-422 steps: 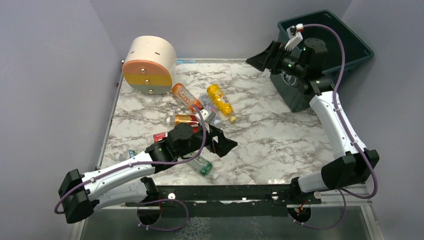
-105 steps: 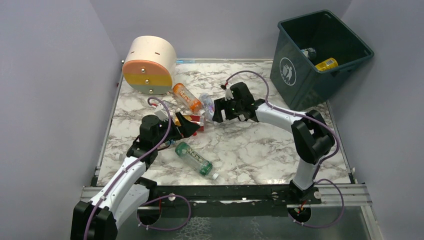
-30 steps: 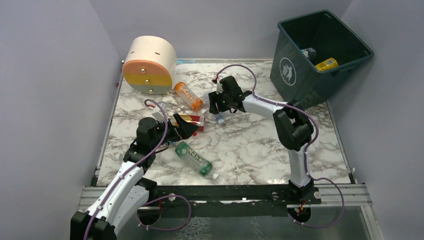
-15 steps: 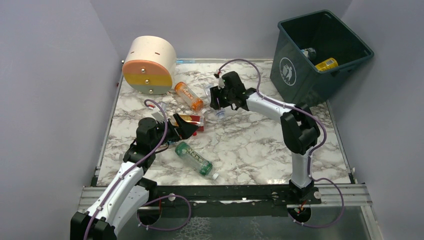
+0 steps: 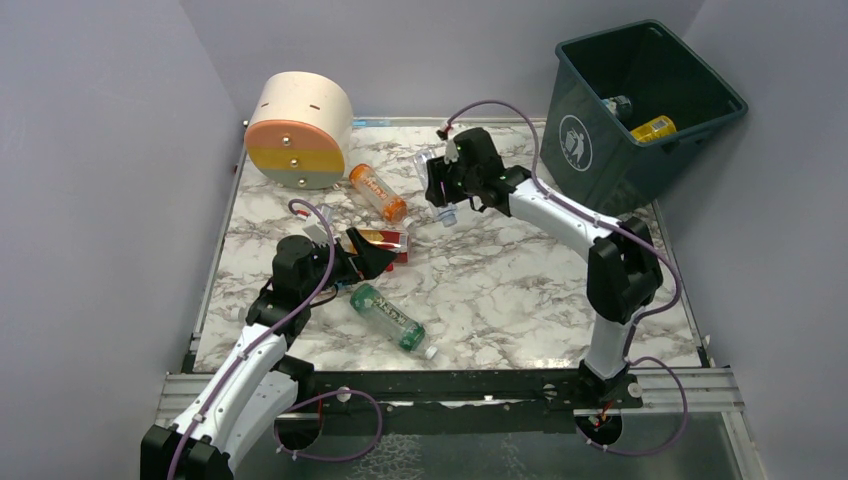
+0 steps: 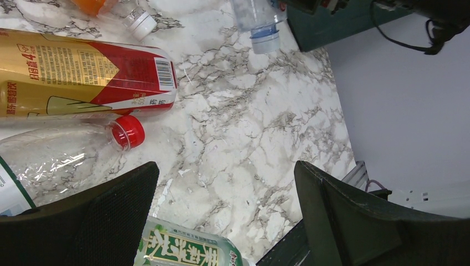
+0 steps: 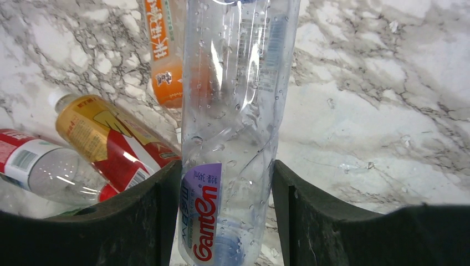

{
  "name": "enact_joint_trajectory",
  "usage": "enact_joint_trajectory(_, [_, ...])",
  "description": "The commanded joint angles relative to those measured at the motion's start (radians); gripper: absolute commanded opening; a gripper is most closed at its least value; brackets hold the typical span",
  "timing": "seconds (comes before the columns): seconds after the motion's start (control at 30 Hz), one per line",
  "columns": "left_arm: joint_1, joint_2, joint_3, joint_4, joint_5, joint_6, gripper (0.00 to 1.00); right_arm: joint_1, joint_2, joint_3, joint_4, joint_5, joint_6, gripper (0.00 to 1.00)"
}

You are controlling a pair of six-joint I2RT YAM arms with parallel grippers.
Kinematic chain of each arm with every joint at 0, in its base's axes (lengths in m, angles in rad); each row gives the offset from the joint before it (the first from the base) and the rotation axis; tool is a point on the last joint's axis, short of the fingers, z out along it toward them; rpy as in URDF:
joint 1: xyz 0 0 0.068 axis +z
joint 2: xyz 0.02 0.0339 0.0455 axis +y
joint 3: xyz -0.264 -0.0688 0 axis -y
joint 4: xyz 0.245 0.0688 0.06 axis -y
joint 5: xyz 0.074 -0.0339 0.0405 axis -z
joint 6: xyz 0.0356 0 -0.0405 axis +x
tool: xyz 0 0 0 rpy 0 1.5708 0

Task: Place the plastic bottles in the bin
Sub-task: Pick up the plastic bottle at the center of the board.

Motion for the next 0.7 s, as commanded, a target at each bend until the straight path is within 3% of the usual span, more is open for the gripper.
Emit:
enact_joint_trajectory(0.0, [0.004,-0.019,0.031,-0.013,-0.019,0.013,0.99,0.005,-0.084,0.069,-0.045,0.040,-0.023,0.59])
enact_joint_trajectory(0.67, [0.004,-0.053,0.009,-0.019,-0.013,0.002,0.99,-0.031,-0.294,0.252,-0.178,0.093,-0.061,0.60])
